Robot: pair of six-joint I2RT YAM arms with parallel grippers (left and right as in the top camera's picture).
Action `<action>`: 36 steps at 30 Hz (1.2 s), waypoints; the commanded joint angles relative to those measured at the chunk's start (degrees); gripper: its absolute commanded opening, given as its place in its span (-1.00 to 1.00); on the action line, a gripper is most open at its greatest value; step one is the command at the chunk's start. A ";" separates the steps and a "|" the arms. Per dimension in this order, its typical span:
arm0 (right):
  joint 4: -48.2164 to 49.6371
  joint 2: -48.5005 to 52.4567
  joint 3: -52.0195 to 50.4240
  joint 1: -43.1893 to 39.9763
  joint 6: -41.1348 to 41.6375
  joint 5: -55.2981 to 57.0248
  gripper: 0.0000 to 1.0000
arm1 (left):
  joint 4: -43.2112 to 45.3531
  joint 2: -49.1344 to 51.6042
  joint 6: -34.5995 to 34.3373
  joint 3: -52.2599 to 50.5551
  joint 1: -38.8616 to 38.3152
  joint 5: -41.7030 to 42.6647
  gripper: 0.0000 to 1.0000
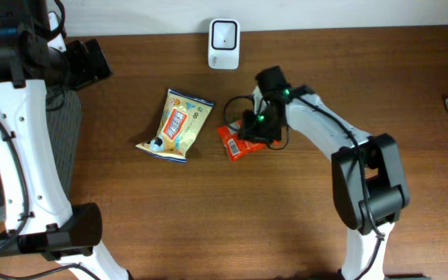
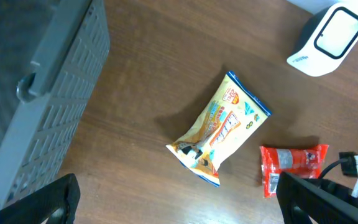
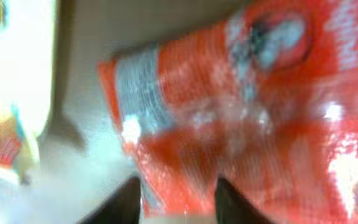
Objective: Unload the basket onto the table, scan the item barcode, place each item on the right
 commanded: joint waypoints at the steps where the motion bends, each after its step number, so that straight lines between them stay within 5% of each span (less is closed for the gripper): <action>1: -12.02 0.04 12.81 -2.62 -2.75 8.61 -0.20 | 0.00 -0.13 -0.57 0.26 0.37 -0.24 0.98; 5: -22.21 0.17 17.22 -3.78 -7.85 8.44 -0.33 | 0.00 -0.13 -0.57 0.26 0.37 -0.24 0.98; 9: -17.79 0.44 11.85 -1.57 -8.39 8.41 -0.33 | 0.00 -0.13 -0.57 0.26 0.37 -0.24 0.98; 12: -7.82 0.44 4.35 0.83 -2.19 8.87 0.12 | 0.00 -0.13 -0.57 0.24 0.37 -0.24 0.98; 17: 0.85 0.44 -5.40 1.20 9.07 17.18 0.15 | 0.00 -0.13 -0.57 0.26 0.37 -0.24 0.98; 22: -4.55 -0.07 -1.64 -2.86 5.22 18.45 0.38 | 0.00 -0.13 -0.57 0.26 0.37 -0.22 0.98; 28: -19.85 -0.13 14.08 -7.30 0.31 17.05 0.91 | 0.00 -0.13 -0.57 0.26 0.37 -0.24 0.98; 36: -7.82 0.57 5.66 -8.13 -0.96 6.62 0.97 | 0.00 -0.13 -0.57 0.26 0.37 -0.24 0.98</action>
